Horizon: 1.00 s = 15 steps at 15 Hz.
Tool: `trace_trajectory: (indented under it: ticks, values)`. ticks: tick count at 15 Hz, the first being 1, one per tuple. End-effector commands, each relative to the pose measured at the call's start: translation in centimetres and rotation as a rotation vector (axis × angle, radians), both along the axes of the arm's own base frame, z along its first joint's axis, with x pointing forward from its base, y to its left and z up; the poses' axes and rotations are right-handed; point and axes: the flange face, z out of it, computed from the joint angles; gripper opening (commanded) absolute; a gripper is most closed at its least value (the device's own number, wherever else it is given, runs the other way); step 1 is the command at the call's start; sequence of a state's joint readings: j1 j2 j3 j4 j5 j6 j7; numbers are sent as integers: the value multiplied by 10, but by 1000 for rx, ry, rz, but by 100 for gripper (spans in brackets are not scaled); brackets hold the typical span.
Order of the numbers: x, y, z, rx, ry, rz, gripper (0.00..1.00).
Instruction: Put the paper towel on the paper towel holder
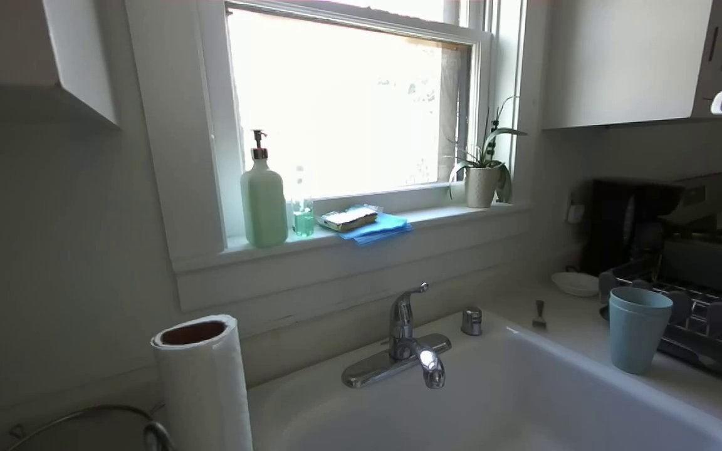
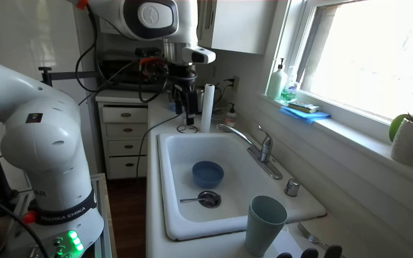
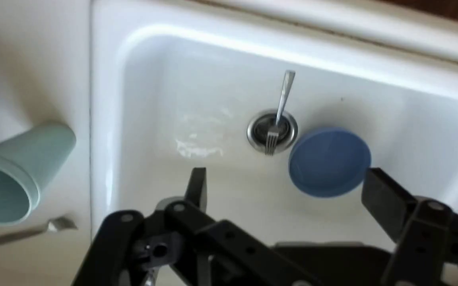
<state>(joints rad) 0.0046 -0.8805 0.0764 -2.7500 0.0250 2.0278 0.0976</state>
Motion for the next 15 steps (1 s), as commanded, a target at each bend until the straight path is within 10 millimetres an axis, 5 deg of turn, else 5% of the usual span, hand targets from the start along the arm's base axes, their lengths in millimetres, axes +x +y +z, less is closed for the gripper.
trace_trajectory:
  ticks: [1, 10, 13, 14, 15]
  values:
    - [36, 27, 30, 38, -211, 16, 100]
    - [134, 144, 52, 219, -449, 200, 100]
    - [158, 168, 56, 224, -440, 251, 100]
    - [136, 154, 52, 204, -439, 223, 100]
    - [142, 158, 51, 207, -435, 227, 100]
